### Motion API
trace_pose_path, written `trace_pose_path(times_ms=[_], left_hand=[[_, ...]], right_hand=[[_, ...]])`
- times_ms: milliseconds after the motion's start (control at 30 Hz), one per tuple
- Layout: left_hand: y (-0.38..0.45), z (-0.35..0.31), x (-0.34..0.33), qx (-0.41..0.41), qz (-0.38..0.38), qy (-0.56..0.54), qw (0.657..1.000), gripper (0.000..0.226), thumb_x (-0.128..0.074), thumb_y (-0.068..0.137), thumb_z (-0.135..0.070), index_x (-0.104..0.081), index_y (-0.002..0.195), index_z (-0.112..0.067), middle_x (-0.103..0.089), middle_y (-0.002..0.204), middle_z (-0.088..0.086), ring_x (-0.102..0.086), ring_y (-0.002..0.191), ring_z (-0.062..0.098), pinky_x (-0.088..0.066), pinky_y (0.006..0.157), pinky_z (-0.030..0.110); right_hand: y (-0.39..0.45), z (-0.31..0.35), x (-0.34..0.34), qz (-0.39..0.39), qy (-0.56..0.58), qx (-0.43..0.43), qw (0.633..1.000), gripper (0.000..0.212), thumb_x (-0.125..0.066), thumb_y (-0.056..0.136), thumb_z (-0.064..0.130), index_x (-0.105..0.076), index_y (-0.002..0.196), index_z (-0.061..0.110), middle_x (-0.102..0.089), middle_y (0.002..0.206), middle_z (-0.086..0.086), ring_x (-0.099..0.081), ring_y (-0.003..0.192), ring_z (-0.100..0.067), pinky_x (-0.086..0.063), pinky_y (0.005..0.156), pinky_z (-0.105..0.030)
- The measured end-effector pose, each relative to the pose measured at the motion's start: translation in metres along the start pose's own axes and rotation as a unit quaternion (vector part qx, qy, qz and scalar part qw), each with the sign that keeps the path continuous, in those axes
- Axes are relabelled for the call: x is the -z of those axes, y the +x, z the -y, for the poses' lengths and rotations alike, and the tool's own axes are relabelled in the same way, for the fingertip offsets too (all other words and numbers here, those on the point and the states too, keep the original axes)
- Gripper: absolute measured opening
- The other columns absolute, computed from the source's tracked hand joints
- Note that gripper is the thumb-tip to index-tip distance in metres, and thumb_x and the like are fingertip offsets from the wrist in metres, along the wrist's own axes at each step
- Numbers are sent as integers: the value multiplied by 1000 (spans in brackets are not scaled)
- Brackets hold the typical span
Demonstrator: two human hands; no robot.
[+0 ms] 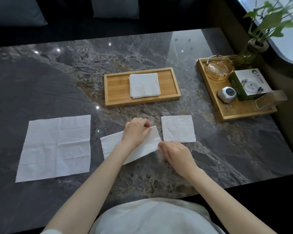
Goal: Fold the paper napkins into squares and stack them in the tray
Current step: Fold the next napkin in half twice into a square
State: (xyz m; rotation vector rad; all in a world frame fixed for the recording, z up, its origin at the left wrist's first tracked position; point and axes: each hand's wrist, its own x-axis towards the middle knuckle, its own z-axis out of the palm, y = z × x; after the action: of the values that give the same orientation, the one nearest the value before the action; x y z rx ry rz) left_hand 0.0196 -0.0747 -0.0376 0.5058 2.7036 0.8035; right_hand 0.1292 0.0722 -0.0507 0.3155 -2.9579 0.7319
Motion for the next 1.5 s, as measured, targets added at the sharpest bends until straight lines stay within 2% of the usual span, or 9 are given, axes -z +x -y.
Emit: trace_pose_path(times_ms=[100,200,367,533,700,833,1133,1400,1500], left_hand=[[1,0,19,36,-6,-116,993,8,-58,86,-19,-63,90,-13,-67,94,5,-58,91,19,-47,84,37],[2,3,42,47,-30,-194,979,6,-62,84,-18,-64,88,-13,-66,89,4,-59,85,15,-47,76,26],[0,8,78,50,-58,-306,949,12,-66,80,-13,-60,80,-23,-63,82,-6,-58,77,8,-44,68,18],[-10,7,114,43,-106,-393,912,17,-71,75,-13,-64,89,-19,-67,87,-4,-62,83,10,-51,73,20],[-33,6,135,22,-121,-413,902,12,-71,71,-6,-66,75,-16,-69,67,-15,-61,71,5,-51,68,15],[-62,13,138,14,-100,-391,915,10,-71,68,-12,-71,78,-13,-73,78,-9,-66,78,8,-51,72,15],[-101,45,82,138,-34,-332,932,15,-72,73,-15,-74,76,-30,-73,82,-12,-65,88,13,-47,77,20],[-85,49,64,158,-51,-347,923,18,-70,76,-13,-71,75,-30,-72,77,-15,-66,79,9,-50,70,16],[-72,51,63,158,-55,-329,930,20,-68,78,-13,-66,74,-32,-69,73,-16,-64,76,4,-47,65,10]], right_hand=[[10,3,11,-1,76,-53,996,27,-39,92,27,-59,92,8,-62,57,-7,-55,47,-27,-42,41,-32],[25,8,22,-22,145,-54,988,17,-48,91,19,-59,95,6,-67,73,-8,-61,62,-23,-51,56,-38],[62,24,39,-116,218,-95,964,17,-71,79,11,-61,93,9,-62,77,9,-57,75,8,-50,67,-21],[96,40,66,-149,322,-144,924,35,-73,75,6,-57,105,14,-65,77,13,-63,72,-5,-54,72,-21],[106,49,84,-118,344,-94,927,17,-75,72,3,-68,84,13,-66,73,8,-62,65,-8,-54,69,-22],[96,51,90,-38,426,-61,902,14,-74,71,-2,-69,71,12,-67,68,5,-59,64,-11,-49,65,-22],[66,43,59,121,366,-126,914,24,-73,72,3,-67,64,26,-64,58,19,-56,58,0,-41,60,-9],[68,29,37,99,355,-210,906,4,-74,76,12,-71,75,14,-68,68,-2,-56,57,-3,-45,58,-16],[77,26,31,82,347,-230,906,2,-72,78,16,-71,79,14,-66,68,3,-54,56,1,-44,58,-13]])
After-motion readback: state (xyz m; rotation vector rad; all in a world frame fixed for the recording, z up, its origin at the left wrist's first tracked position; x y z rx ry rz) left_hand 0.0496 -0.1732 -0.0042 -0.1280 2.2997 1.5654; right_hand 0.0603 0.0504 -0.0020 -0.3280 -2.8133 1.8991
